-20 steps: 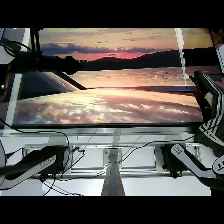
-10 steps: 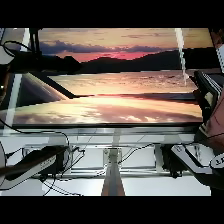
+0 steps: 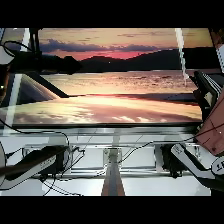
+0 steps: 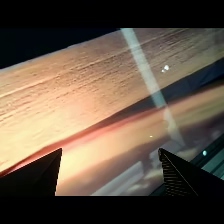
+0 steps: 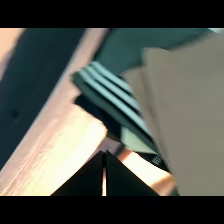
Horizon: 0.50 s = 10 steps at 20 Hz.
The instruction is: Fold the clothes and pants, and hang the long-sleeved shirts on hangers.
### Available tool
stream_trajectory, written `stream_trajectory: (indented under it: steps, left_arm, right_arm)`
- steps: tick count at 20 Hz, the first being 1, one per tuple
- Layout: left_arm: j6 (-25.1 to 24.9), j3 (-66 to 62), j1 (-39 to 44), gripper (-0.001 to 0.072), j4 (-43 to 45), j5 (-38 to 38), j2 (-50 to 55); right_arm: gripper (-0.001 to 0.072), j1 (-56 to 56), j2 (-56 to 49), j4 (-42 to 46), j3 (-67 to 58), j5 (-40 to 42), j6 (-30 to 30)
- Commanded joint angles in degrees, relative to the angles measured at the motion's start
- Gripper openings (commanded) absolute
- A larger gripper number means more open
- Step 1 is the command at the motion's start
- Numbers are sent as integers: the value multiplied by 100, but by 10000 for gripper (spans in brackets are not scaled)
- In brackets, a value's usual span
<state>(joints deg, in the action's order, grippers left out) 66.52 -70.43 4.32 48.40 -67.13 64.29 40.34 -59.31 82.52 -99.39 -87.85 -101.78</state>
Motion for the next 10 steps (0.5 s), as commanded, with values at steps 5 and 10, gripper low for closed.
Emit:
stream_trajectory:
  steps: [5,10]
  left_arm:
    - [0,-7,-2,690,0,0,-7]
    - [0,-7,-2,690,0,0,-7]
  right_arm:
    - [19,-4002,0,459,-4,1668,1585]
    - [19,-5160,-136,619,20,1801,1591]
